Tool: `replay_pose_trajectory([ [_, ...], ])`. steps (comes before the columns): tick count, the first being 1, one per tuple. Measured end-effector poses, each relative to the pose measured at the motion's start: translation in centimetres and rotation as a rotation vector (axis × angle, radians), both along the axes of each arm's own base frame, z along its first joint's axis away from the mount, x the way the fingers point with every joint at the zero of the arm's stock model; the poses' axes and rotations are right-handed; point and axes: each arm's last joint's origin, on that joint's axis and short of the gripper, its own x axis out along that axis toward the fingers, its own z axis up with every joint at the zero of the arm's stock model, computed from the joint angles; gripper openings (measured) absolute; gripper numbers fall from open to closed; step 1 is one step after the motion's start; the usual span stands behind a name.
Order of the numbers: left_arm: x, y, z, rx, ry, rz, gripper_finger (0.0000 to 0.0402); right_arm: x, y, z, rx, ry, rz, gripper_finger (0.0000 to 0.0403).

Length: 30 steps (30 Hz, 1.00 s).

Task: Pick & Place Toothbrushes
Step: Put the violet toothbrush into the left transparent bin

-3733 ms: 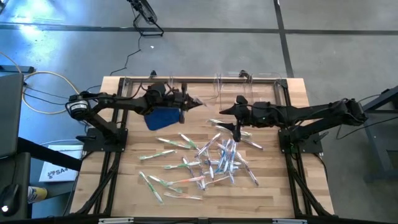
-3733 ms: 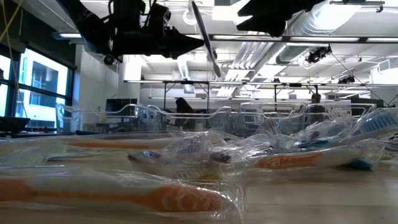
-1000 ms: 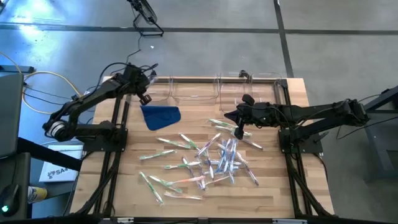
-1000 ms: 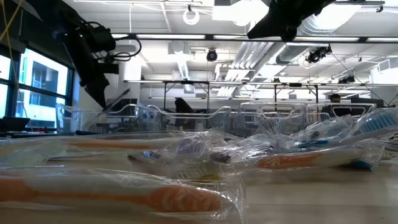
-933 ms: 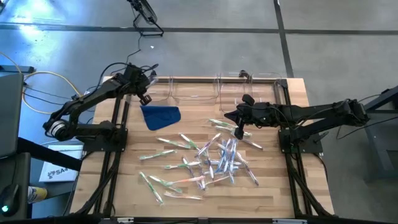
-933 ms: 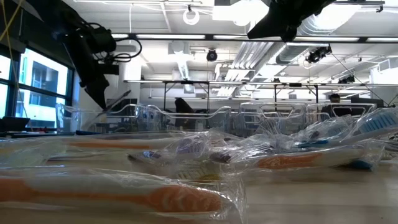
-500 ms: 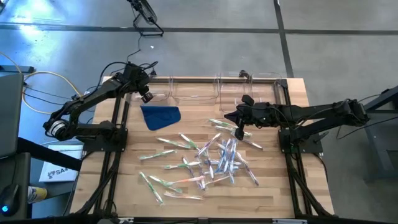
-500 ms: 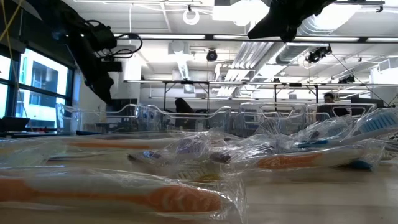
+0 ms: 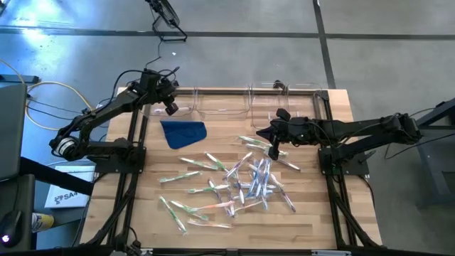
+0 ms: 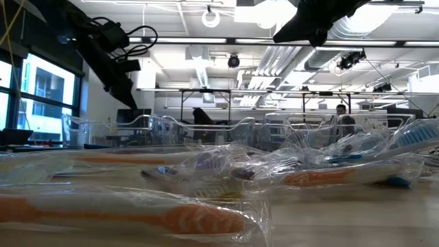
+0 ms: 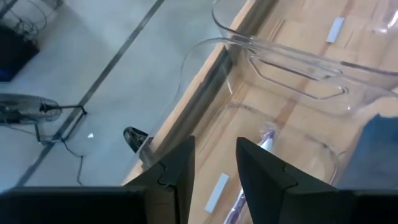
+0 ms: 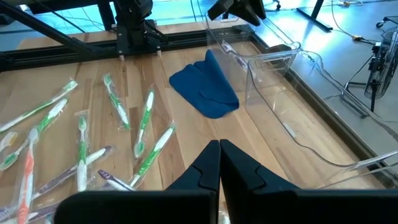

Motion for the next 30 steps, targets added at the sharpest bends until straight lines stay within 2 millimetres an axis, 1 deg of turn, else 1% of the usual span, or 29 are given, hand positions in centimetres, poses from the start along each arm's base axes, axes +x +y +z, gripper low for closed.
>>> replay_pose_trajectory([
  [4, -0.1, -0.3, 0.3, 0.017, -0.002, -0.025, 0.0113, 0.1, 0.0, 0.1, 0.001, -0.015, 0.001, 0.0003],
  [9, -0.9, -1.7, 2.2, 0.087, -0.046, -0.09, 0.0113, 0.1, 0.0, 0.2, 0.0, -0.022, -0.001, 0.0003],
  [14, -1.8, -4.1, 4.5, 0.194, -0.103, -0.124, 0.0113, 0.1, 0.0, 0.2, 0.0, -0.023, -0.002, 0.0003],
  [18, -2.1, -6.5, 5.7, 0.244, -0.147, -0.187, 0.0113, 0.1, 0.0, 0.2, 0.0, -0.028, -0.002, 0.0003],
  [23, -1.2, -9.1, 6.3, 0.296, -0.22, -0.332, 0.0113, 0.2, 0.0, 0.5, -0.004, -0.059, -0.001, 0.0003],
  [30, 0.8, -12.0, 5.7, 0.324, -0.302, -0.494, 0.0113, 0.2, -0.1, 0.7, -0.019, -0.072, -0.031, 0.0002],
])
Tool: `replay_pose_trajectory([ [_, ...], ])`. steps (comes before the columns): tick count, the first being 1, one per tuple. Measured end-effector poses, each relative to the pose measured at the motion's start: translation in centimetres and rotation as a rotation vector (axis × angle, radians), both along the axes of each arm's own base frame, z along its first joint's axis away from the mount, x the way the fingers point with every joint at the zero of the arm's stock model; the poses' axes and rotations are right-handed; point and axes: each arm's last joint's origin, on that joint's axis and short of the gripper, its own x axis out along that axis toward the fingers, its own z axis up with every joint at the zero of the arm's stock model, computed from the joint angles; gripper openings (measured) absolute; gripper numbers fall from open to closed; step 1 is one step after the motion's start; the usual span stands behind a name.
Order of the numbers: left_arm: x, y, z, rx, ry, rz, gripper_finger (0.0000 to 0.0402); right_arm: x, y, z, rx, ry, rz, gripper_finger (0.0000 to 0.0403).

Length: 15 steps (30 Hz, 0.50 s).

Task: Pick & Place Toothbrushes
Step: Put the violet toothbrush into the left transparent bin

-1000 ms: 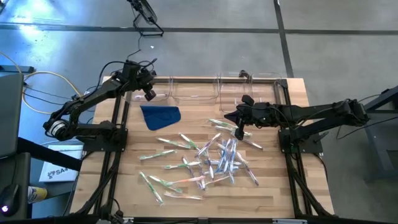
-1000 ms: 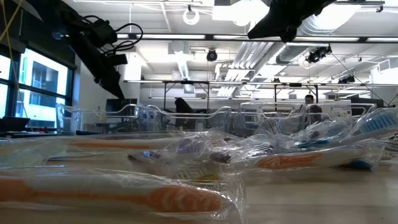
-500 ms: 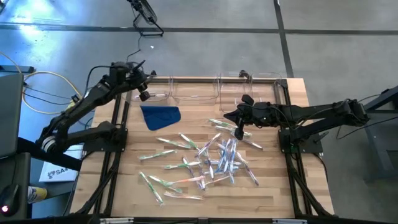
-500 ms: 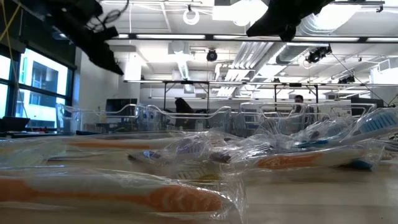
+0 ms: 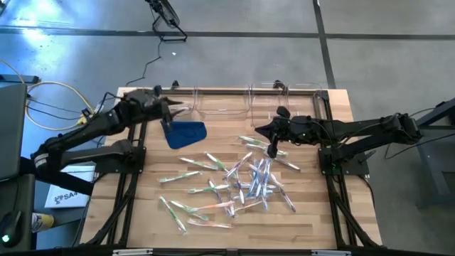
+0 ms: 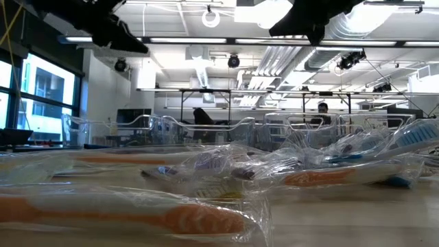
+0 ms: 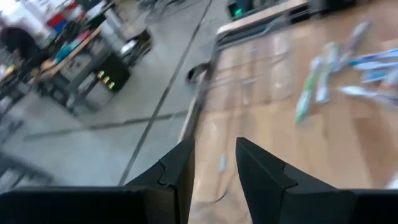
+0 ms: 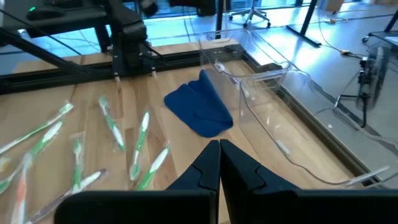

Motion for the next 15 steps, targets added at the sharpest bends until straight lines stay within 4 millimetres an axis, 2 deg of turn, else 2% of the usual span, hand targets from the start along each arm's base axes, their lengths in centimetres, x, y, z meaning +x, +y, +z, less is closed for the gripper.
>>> replay_pose_trajectory([
  [7, 1.0, -2.5, 0.0, 0.032, 0.015, -0.112, 0.0113, 0.0, 0.0, 0.0, 0.002, -0.001, 0.0, 0.0002],
  [15, 1.5, -4.5, 0.0, 0.047, 0.016, -0.198, 0.0113, 0.0, 0.0, 0.0, 0.002, 0.002, 0.0, 0.0002],
])
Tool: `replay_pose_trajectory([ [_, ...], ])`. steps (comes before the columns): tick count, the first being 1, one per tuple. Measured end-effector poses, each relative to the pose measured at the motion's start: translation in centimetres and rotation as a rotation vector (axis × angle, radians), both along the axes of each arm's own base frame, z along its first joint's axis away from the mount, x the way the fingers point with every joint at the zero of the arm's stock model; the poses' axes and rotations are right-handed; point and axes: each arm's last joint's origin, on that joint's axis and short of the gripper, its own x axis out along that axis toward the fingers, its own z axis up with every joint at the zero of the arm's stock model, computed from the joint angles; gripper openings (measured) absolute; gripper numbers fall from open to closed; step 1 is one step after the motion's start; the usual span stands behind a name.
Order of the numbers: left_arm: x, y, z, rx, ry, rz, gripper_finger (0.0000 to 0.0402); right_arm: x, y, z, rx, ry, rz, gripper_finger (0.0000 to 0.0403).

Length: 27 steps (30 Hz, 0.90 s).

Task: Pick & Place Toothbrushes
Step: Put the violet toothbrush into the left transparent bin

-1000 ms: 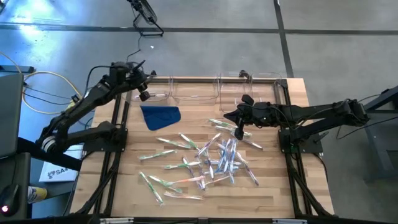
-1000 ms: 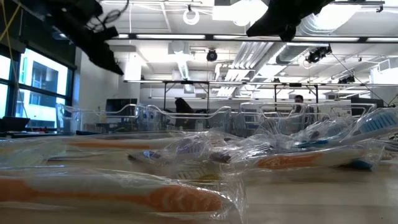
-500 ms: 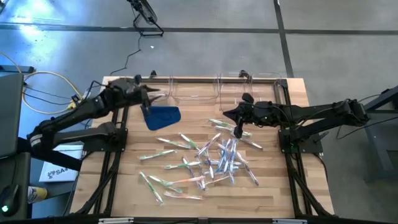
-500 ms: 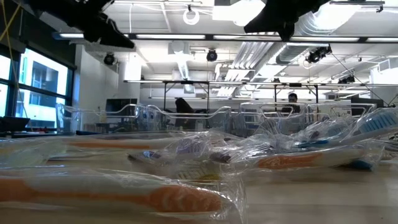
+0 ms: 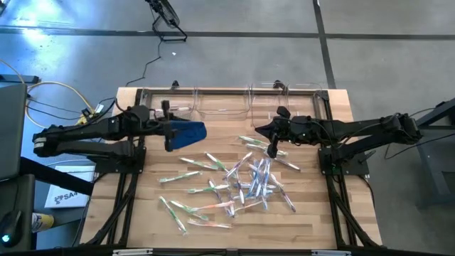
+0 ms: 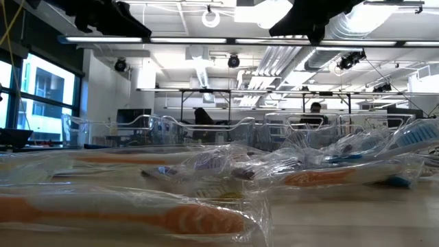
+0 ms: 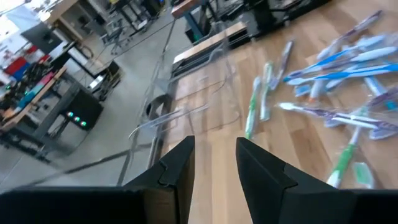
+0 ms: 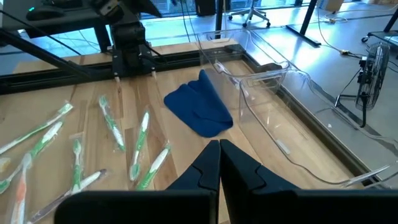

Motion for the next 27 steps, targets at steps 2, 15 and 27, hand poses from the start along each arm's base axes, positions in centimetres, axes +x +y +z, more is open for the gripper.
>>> replay_pose_trajectory([
  [2, 0.1, -0.4, 0.0, 0.004, 0.001, -0.012, 0.0113, 0.0, 0.0, 0.0, 0.0, 0.002, 0.0, 0.0002],
  [15, 0.2, -1.5, 0.0, 0.006, 0.002, -0.079, 0.0113, 0.0, 0.0, 0.0, 0.004, 0.004, 0.016, 0.0002],
  [27, 0.1, -1.5, -0.5, -0.006, 0.052, -0.081, 0.0113, 0.0, 0.3, -0.1, 0.009, 0.011, 0.099, 0.0002],
])
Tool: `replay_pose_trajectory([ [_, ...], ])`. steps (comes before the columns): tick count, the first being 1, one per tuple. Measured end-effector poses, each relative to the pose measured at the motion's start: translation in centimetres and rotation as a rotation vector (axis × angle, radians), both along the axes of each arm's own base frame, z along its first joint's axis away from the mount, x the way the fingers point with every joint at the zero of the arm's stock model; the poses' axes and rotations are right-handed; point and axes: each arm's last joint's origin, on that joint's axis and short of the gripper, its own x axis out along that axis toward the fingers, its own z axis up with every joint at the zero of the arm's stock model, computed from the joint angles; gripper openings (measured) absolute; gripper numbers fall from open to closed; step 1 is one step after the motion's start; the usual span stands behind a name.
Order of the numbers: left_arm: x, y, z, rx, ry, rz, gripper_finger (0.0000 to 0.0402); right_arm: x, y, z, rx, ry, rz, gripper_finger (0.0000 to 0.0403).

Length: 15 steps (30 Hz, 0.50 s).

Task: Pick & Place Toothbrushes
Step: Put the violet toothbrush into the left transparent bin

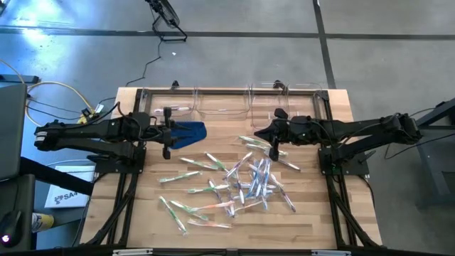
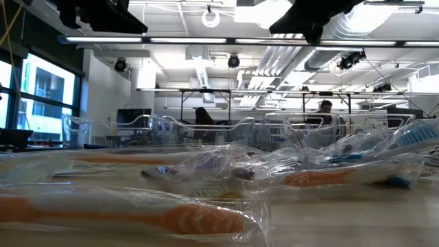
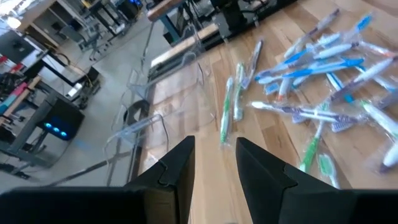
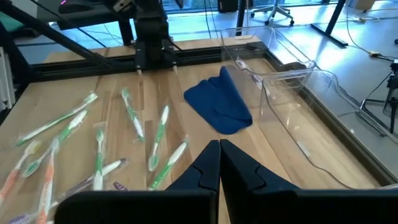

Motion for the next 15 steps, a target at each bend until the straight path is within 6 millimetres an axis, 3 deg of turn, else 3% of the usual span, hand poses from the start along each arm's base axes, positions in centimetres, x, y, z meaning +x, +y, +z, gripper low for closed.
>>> replay_pose_trajectory([
  [9, -0.05, -0.01, -0.17, -0.003, 0.019, -0.004, 0.0113, 0.03, 0.02, 0.06, 0.003, -0.008, 0.005, 0.0002],
  [15, 0.02, -0.49, -0.14, -0.052, 0.012, -0.162, 0.0113, 0.13, 0.08, 0.32, -0.069, -0.021, 0.052, 0.0002],
])
